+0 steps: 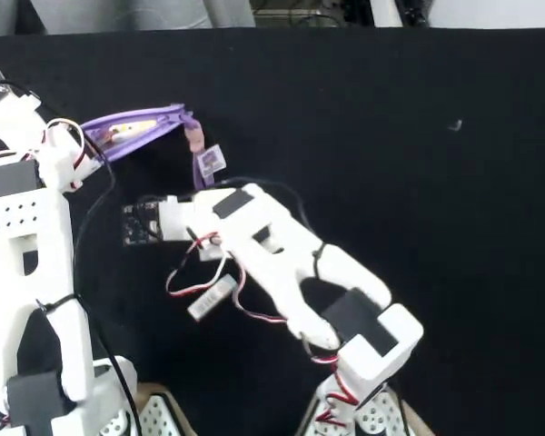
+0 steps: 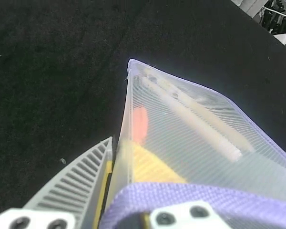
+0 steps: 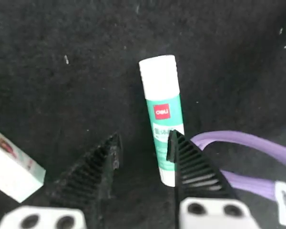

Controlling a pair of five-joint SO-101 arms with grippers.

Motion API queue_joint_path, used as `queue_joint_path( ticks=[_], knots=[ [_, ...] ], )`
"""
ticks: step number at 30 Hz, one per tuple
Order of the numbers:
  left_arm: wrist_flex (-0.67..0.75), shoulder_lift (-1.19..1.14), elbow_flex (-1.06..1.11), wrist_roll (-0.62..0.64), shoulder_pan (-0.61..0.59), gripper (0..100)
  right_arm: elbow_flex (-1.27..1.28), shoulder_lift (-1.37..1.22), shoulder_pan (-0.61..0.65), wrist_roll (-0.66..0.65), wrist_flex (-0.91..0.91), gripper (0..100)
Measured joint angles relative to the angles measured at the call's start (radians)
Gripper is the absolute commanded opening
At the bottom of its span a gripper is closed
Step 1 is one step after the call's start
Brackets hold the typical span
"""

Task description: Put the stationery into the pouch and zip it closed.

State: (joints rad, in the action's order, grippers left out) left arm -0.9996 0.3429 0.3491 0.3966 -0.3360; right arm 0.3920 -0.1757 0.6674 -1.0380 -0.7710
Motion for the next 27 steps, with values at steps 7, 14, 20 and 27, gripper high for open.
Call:
queue_joint_path(
  ticks=[7,14,20,27],
  knots=[
    [0.0,0.0,0.0,0.0,0.0,3,-0.023,-0.04,0.0,-0.089,0.054,15.8],
    [0.0,0.0,0.0,0.0,0.0,3,-0.152,-0.186,-0.003,-0.095,0.064,6.0],
    [0.0,0.0,0.0,0.0,0.0,3,-0.213,-0.204,-0.035,-0.095,0.02,0.9],
    [0.0,0.0,0.0,0.0,0.0,3,-0.215,-0.204,-0.137,-0.095,0.012,1.1]
  ],
)
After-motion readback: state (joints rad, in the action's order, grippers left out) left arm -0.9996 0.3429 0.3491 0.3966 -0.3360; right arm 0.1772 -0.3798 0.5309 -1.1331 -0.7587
